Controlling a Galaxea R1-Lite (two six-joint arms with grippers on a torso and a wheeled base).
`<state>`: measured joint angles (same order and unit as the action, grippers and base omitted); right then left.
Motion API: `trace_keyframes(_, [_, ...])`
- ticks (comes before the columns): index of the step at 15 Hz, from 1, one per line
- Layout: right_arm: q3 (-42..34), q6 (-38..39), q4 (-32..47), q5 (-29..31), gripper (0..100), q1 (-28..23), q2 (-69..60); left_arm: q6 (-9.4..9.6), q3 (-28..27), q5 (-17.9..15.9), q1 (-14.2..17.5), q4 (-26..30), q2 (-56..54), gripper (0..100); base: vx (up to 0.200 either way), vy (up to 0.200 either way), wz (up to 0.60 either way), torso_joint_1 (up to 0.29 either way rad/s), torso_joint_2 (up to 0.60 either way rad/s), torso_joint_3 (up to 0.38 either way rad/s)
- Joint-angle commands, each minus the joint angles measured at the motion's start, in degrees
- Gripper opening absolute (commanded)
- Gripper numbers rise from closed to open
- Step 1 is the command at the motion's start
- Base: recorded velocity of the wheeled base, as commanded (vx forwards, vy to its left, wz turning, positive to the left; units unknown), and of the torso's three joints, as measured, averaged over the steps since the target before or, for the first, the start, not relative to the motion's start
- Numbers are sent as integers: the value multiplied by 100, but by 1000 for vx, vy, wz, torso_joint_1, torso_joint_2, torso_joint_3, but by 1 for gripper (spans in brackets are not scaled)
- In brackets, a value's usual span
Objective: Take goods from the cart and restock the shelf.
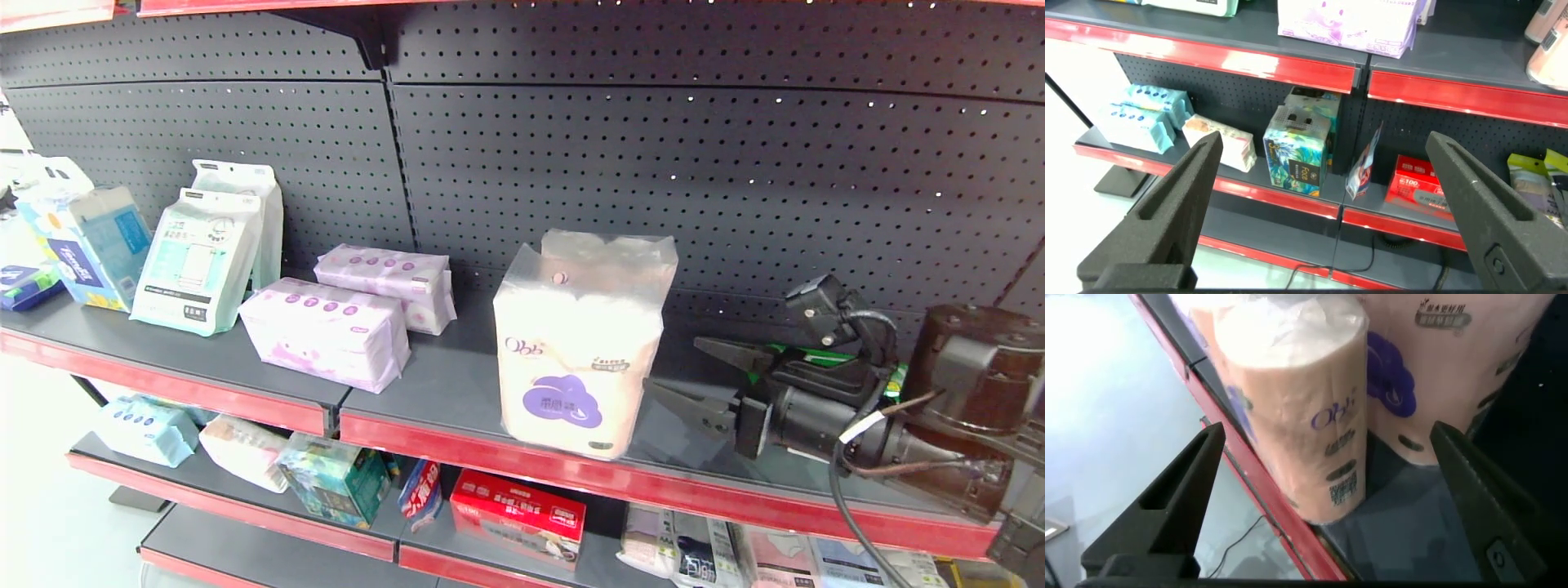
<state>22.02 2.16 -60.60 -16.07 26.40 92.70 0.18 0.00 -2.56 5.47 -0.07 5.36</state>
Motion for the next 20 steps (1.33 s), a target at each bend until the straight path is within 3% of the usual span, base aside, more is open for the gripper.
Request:
trace_keyframes(1, [-540, -5, 92, -344, 100, -162, -665, -1, 0, 1, -2, -1, 9, 100, 0, 0, 0, 0, 0, 0])
trace_keyframes(8, [-874, -31, 1832, -283, 100, -856, -2256, -1, 0, 1, -2, -1, 9, 100, 0, 0, 0, 0, 0, 0])
trace_keyframes(12, [-813, -31, 1859, 904, 100, -865, -2036, -1, 0, 1, 6, -1, 9, 100, 0, 0, 0, 0, 0, 0])
trace_keyframes(13, [-813, -31, 1859, 904, 100, -865, -2036, -1, 0, 1, 6, -1, 9, 100, 0, 0, 0, 0, 0, 0])
trace_keyframes(14, [-839, -31, 2254, 1554, 100, -883, -2177, -1, 0, 1, -2, -1, 9, 100, 0, 0, 0, 0, 0, 0])
trace_keyframes(17, [-628, -269, 2975, 2679, 100, -909, -2353, -1, 0, 1, -2, -1, 9, 100, 0, 0, 0, 0, 0, 0])
trace_keyframes(20, [-391, -831, 3160, 2872, 100, -1463, -2449, -1, 0, 1, 6, -1, 9, 100, 0, 0, 0, 0, 0, 0])
